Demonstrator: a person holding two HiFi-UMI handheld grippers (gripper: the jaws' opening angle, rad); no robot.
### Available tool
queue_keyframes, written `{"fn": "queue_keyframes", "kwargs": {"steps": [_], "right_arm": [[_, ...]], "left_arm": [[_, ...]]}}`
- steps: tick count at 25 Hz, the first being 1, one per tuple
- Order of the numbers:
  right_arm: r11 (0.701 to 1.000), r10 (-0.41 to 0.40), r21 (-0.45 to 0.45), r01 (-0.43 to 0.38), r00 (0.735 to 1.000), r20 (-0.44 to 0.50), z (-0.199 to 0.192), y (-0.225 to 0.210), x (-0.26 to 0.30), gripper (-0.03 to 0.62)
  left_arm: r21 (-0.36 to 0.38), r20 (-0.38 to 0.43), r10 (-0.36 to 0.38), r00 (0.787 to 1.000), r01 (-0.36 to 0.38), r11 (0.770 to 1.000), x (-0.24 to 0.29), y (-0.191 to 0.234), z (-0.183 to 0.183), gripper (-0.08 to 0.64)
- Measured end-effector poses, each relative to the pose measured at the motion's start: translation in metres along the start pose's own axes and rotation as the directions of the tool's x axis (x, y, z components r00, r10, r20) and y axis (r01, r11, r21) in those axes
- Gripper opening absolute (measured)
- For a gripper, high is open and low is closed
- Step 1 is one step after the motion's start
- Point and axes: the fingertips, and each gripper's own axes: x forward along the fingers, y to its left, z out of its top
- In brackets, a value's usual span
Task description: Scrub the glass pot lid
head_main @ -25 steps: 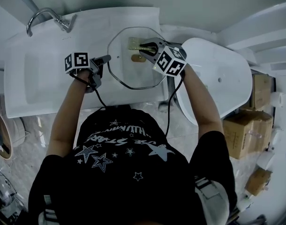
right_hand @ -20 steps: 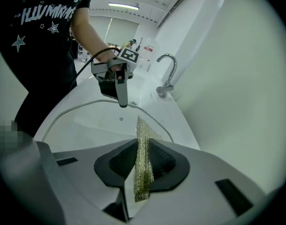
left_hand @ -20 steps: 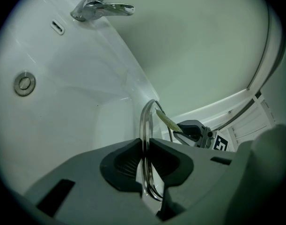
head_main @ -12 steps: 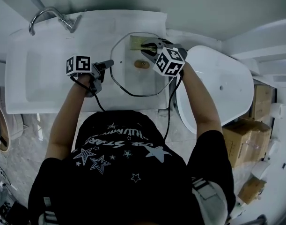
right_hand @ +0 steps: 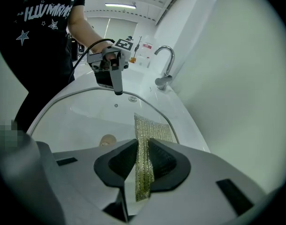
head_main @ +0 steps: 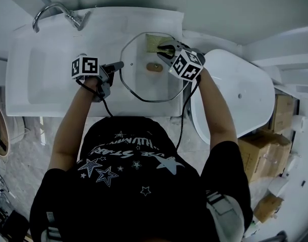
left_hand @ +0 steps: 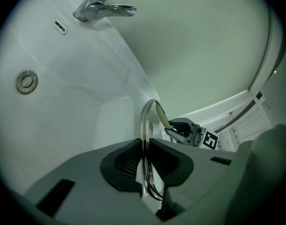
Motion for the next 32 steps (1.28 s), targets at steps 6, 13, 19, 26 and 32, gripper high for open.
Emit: {"fn": "queue_keyframes", "kwargs": {"steps": [6, 13, 19, 26, 32], "right_arm": [[0.996, -0.005, 0.085, 0.006, 1.000, -0.007, -0.013, 0.011, -0.006, 0.076], [0.972, -0.046, 0.230, 0.049, 0.999, -0.016, -0.032, 0.028, -0.025, 0.077], [0.934, -0.094, 0.342, 0.102, 0.995, -0.039, -0.043, 0.045, -0.039, 0.077], [0.894, -0.117, 0.428, 0.132, 0.991, -0.061, -0.041, 0.070, -0.051, 0.077], [0.832, -0.119, 0.545, 0.108, 0.993, -0.016, -0.025, 0.088, -0.056, 0.077]], "left_arm": [[0.002, 0.010, 0.005, 1.000, -0.005, 1.000, 0.001, 0.002, 0.000, 0.058], [0.003, 0.024, 0.004, 1.000, -0.004, 1.000, -0.001, -0.001, -0.001, 0.058], [0.002, 0.045, 0.000, 0.999, 0.000, 1.000, -0.002, -0.001, -0.001, 0.058], [0.004, 0.084, 0.015, 0.996, -0.016, 1.000, -0.003, -0.001, -0.001, 0.058], [0.015, 0.093, 0.033, 0.995, -0.035, 0.999, -0.004, 0.000, -0.001, 0.058]]}}
